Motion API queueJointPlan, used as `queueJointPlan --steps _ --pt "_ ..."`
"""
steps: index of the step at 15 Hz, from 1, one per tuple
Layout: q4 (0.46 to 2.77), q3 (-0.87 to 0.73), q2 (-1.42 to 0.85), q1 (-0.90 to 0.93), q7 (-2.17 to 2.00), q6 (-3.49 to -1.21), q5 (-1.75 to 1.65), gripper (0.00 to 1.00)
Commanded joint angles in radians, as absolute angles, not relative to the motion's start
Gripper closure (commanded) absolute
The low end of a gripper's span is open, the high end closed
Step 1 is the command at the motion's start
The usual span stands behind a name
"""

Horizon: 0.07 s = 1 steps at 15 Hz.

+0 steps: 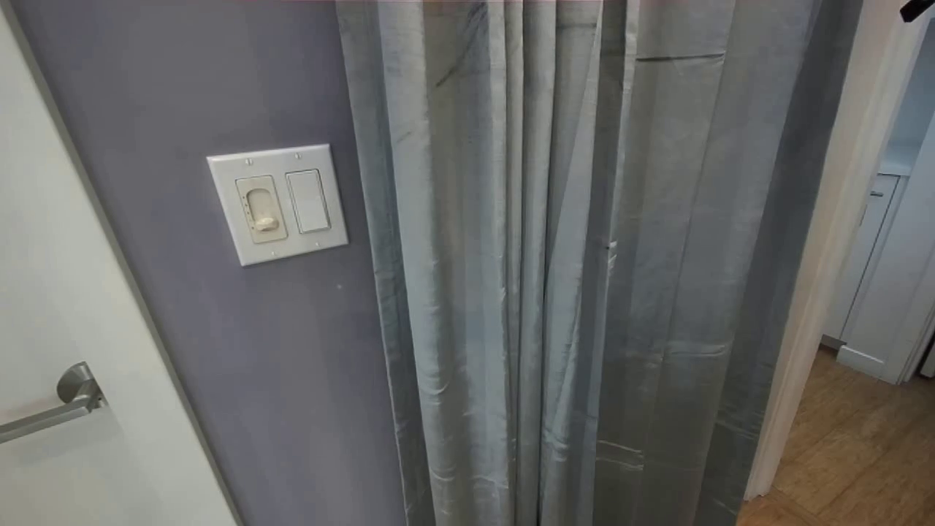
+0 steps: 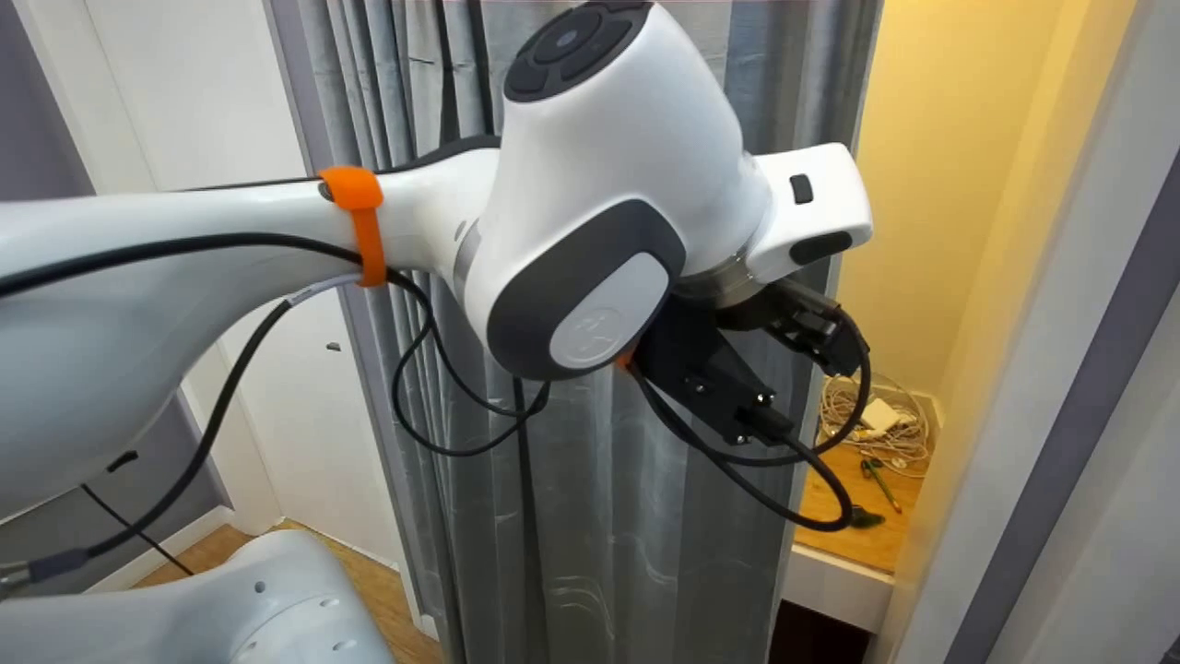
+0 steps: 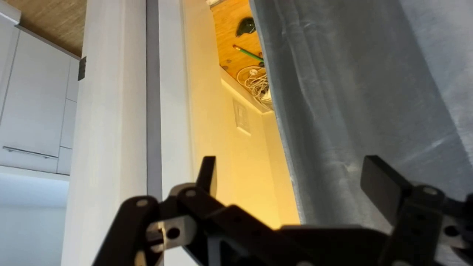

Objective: Move the curtain to the right

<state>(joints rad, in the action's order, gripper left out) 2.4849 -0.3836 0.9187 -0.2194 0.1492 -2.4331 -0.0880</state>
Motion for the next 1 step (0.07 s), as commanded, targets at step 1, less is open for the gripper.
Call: queueJointPlan --steps 1 --pt "2.483 -0.376 0.914 -0.231 0.161 -2.432 -0.072 0.00"
